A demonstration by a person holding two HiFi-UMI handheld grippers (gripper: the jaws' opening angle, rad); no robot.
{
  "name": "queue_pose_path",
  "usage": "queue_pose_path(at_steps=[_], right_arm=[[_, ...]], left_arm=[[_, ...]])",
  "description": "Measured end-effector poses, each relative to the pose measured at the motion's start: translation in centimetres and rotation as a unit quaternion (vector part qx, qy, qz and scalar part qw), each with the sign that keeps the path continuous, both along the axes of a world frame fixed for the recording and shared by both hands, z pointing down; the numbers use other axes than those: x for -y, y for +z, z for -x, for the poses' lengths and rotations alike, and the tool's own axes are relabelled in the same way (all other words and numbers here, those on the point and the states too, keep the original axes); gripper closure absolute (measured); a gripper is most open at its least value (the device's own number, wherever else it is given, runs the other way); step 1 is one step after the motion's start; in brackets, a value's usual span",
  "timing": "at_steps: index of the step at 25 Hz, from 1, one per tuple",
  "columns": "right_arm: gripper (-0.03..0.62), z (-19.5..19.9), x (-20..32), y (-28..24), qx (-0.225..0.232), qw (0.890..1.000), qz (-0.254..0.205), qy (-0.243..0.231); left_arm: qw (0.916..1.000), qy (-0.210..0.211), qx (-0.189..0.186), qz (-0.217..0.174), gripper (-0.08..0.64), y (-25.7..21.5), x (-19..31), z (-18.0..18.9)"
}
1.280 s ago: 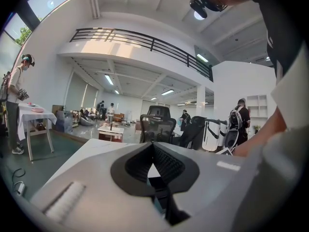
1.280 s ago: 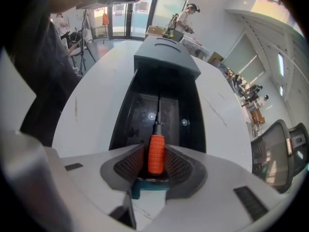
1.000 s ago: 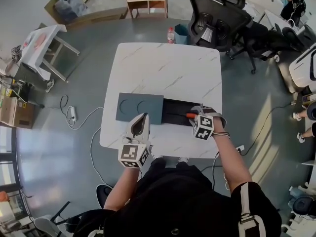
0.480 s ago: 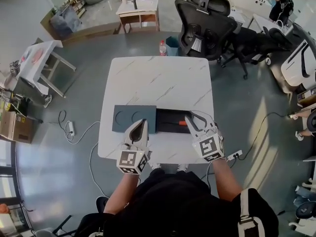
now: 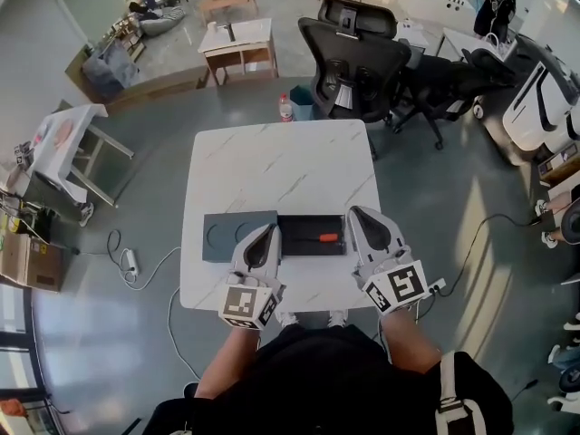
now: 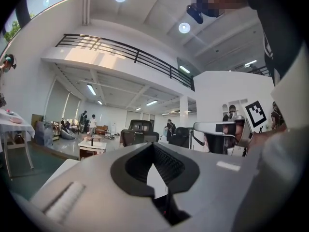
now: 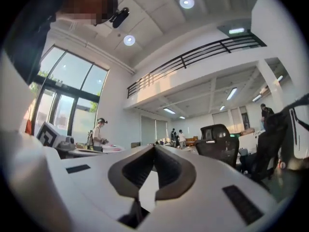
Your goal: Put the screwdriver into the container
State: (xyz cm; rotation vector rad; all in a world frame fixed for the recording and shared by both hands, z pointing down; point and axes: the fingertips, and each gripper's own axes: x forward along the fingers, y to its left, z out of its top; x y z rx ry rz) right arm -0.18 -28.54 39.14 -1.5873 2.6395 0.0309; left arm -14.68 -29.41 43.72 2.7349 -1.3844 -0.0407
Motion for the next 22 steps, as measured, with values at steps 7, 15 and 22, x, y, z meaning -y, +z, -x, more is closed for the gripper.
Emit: queue_pose_path(at_steps=[7,15,22], right_arm=[[0.584,-0.4,-0.5,0.1,-0.025,0.999,-0.013,0.031],[0.584,-0.3,-1.1,0.5,-0.028,0.999,-0.014,0.044],[0.584,0.2,-0.2,-0.2,-0.042,0.998,-0.023,0.04]], left_arm=[[0.9999,0.008,0.01,-0.009,0.551,-0.5,0.1,-0.3],[0.9997,0.013,0.017,-0.011,0.551,-0.7,-0.1,-0.3],[0.9996,0.008,0.015,-0.022,0.551,-1.2,0.5,-0.1]])
